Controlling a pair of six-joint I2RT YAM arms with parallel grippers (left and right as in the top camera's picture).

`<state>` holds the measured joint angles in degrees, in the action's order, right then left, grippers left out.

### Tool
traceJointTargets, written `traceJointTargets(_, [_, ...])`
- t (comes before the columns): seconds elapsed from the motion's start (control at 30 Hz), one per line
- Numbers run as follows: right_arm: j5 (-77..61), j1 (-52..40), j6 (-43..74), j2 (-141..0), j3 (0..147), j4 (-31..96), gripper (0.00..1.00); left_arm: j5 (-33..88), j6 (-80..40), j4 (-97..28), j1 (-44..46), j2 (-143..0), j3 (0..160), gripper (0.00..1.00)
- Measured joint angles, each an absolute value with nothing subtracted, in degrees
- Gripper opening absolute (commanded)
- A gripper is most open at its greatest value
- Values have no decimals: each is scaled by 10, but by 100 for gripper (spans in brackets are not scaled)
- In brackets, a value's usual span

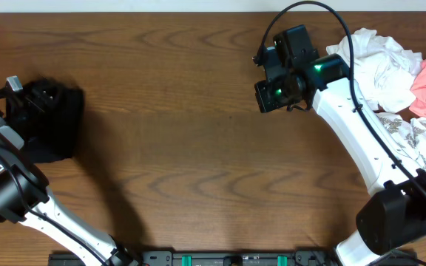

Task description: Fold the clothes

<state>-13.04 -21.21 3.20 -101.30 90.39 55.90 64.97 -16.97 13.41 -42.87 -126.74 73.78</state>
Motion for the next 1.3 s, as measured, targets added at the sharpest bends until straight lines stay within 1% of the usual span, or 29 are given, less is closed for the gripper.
traceJointTargets(0.1, [-130,-212,32,-1013,904,559,2,675,-194,166,-428,-1270,738,85])
traceJointTargets(0.13, [-130,-212,32,-1013,904,559,2,679,-197,169,-428,-1268,738,90])
traceJointTargets(0.17, [-130,-212,32,-1013,904,559,4,684,-202,169,-427,-1265,738,96])
traceJointTargets(0.2, [-130,-212,32,-1013,904,559,10,688,-206,169,-427,-1260,737,98])
traceJointTargets(0.27, [-130,-212,32,-1013,904,559,18,691,-212,165,-424,-1241,736,98])
traceJointTargets(0.3, [-130,-212,32,-1013,904,559,20,691,-213,165,-423,-1230,735,98])
traceJointTargets(0.37, [-131,-212,32,-1013,904,559,31,693,-215,158,-418,-1194,735,98])
traceJointTargets(0.43, [-131,-212,31,-1013,904,559,34,693,-214,149,-409,-1146,735,98])
traceJointTargets(0.5, [-131,-212,29,-1013,904,559,33,693,-211,130,-397,-1094,736,98])
traceJointTargets(0.63, [-130,-212,29,-1013,904,553,32,672,-177,13,-357,-1003,739,98])
traceJointTargets(0.67, [-130,-212,30,-1013,904,550,33,657,-155,-32,-343,-987,740,98])
traceJointTargets(0.73, [-128,-208,38,-1013,904,540,38,602,-108,-132,-309,-956,741,98])
traceJointTargets(0.8, [-118,-199,59,-1013,904,535,57,543,-70,-203,-273,-938,739,98])
traceJointTargets(0.83, [-109,-190,72,-1013,904,533,65,503,-48,-237,-249,-931,739,98])
traceJointTargets(0.9, [-98,-167,87,-1013,904,531,86,418,-17,-298,-198,-923,739,98])
traceJointTargets(0.97, [-89,-149,96,-1013,904,531,99,371,-2,-318,-167,-921,738,98])
traceJointTargets(1.13, [-73,-95,111,-1013,904,525,99,283,20,-345,-109,-920,738,98])
traceJointTargets(1.3, [-66,-60,110,-1013,904,509,99,251,30,-357,-96,-920,738,98])
